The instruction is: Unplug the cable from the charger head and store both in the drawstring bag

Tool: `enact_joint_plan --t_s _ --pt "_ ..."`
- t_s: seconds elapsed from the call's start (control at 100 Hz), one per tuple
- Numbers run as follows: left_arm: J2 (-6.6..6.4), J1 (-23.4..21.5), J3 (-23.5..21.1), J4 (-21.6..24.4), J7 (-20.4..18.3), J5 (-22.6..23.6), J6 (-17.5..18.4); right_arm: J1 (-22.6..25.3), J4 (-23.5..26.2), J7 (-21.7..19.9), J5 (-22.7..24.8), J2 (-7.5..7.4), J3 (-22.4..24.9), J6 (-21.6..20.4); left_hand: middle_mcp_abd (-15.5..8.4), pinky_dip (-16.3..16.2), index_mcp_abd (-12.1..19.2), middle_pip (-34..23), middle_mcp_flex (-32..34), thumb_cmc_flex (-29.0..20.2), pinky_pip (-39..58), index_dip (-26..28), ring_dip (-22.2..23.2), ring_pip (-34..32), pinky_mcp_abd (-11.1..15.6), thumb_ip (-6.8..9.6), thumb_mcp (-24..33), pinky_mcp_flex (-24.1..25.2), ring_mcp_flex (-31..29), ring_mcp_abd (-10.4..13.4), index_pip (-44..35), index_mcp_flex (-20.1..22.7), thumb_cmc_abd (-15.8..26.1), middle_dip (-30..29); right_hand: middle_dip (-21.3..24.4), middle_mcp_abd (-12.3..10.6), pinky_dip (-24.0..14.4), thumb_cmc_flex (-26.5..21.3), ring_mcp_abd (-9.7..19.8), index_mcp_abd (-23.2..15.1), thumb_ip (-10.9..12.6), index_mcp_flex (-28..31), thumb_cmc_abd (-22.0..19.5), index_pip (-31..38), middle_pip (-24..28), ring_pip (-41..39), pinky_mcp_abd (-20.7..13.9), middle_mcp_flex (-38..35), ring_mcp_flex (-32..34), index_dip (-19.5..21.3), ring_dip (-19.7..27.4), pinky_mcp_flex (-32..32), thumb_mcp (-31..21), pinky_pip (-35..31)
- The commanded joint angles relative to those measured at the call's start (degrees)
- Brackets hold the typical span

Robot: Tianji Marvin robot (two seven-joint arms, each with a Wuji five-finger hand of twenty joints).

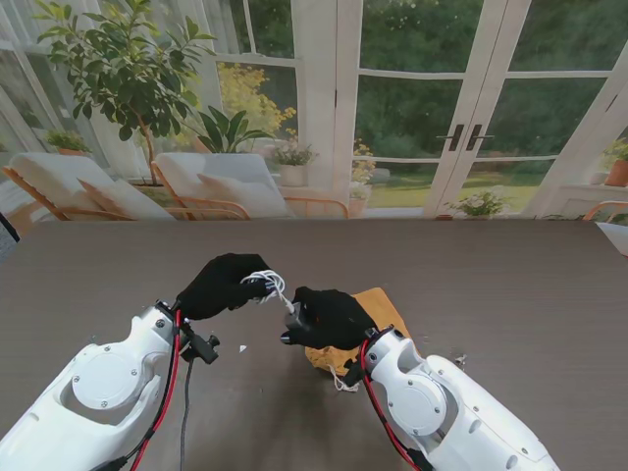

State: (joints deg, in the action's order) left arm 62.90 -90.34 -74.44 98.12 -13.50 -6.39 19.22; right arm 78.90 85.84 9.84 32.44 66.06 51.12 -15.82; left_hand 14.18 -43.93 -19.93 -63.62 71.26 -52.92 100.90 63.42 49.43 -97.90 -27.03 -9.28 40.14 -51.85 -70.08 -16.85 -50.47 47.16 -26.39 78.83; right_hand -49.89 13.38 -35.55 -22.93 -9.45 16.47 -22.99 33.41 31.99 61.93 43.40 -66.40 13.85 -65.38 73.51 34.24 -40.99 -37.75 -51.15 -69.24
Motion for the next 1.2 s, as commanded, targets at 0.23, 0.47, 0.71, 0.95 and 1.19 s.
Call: enact_joint_plan --t_s 0.23,0.47,0.71,0.95,1.19 --pt "0.77 -1.0 -1.2 2.5 0.3 -2.1 0.3 0.6 -0.4 -1.3 0.5 -0.39 -0.1 0.2 -0.4 0.1 8.5 -3.5 3.6 -9.7 7.6 5.8 0.0 -5.9 -1.2 7.67 10.7 -2.2 -2.5 1.7 -26.8 7.5 9.2 1.2 -1.8 -5.8 -2.0 -11.2 4.2 -13.1 4.0 5.1 -6.8 15.1 5.9 -1.5 -2.1 -3.8 1.6 3.6 -0.9 -11.8 -13.0 -0.7" --pt "1.09 -1.9 -1.8 3.2 1.0 -4.0 0.3 0.6 -0.6 -1.4 0.7 -0.45 -0.2 0.1 -0.3 0.1 8.4 -3.5 3.7 -9.7 7.6 5.9 0.0 -6.0 -1.2 7.71 10.9 -2.2 -2.5 1.6 -26.8 7.6 9.1 1.3 -2.0 -5.9 -2.1 -11.3 4.3 -13.1 4.0 5.1 -6.8 15.2 5.9 -1.3 -2.3 -3.7 1.6 3.6 -0.9 -11.8 -12.9 -0.5" --pt "1.41 -3.0 -2.5 4.3 2.6 -4.2 0.4 0.7 -0.2 -1.6 1.4 -0.64 -0.3 0.1 -0.3 0.0 8.5 -3.5 3.7 -9.7 7.5 5.9 0.1 -6.0 -1.6 7.71 11.0 -2.1 -2.5 1.3 -26.7 7.6 9.1 1.3 -2.1 -5.8 -2.3 -11.3 4.0 -13.3 4.1 4.5 -7.3 15.2 5.8 -1.0 -2.3 -3.2 1.5 3.5 -0.8 -11.4 -12.3 -0.2" --pt "1.37 -5.0 -4.3 5.2 4.1 -0.2 -0.5 1.0 3.3 -2.0 4.0 -1.02 -1.4 1.5 0.0 -0.1 8.1 -3.1 3.4 -10.0 7.0 5.8 0.0 -5.9 -1.7 7.59 10.6 -1.6 -2.5 1.1 -26.2 7.5 9.3 1.2 -2.2 -5.6 -2.9 -12.2 3.4 -13.6 4.8 2.8 -9.4 15.0 5.9 1.4 -2.2 -1.2 1.5 3.4 0.3 -9.5 -9.0 0.8" --pt "1.46 -6.8 -5.8 5.5 5.0 0.7 -0.6 0.0 4.7 -2.7 6.4 -1.31 -4.3 3.1 0.1 -0.4 8.2 -2.9 3.3 -10.2 6.7 5.8 0.0 -5.7 -1.8 7.58 10.3 -1.4 -2.5 1.0 -26.2 7.5 9.3 1.3 -2.0 -6.3 -3.2 -11.9 4.3 -14.7 5.0 1.9 -10.6 15.2 6.0 2.6 -2.8 -0.4 1.5 3.2 0.7 -8.8 -7.5 1.0"
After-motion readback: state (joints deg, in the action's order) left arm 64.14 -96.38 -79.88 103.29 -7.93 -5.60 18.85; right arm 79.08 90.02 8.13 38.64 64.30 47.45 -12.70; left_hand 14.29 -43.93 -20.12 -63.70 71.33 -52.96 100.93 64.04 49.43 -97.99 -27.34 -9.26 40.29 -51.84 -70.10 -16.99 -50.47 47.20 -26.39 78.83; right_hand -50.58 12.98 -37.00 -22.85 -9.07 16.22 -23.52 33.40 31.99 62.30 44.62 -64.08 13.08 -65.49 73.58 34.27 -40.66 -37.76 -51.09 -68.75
